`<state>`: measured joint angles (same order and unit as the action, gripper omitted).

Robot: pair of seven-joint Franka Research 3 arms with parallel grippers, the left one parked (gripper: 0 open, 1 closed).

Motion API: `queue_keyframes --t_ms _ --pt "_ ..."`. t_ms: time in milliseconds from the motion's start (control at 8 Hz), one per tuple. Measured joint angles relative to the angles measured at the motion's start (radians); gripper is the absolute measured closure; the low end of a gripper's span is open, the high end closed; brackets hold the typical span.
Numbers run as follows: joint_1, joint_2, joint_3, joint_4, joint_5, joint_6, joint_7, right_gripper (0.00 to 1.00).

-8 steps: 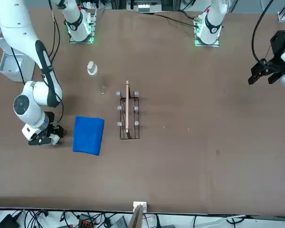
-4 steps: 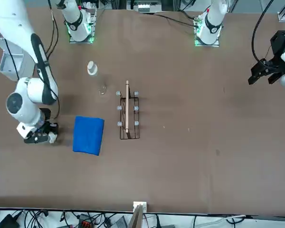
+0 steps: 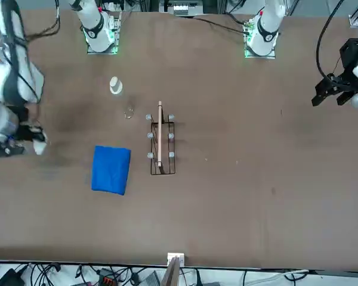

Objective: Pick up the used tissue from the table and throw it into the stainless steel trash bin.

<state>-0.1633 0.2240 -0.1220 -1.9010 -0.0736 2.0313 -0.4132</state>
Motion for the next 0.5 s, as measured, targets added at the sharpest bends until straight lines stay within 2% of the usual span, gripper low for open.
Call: queue_keyframes --t_ms 250,500 --pt "-0.130 -0.030 -0.002 -0.012 -0.001 -0.052 -0.165 0.88" --pt "-0.234 -0.032 -0.003 -0.038 -0.003 -0.054 -0.284 0.89"
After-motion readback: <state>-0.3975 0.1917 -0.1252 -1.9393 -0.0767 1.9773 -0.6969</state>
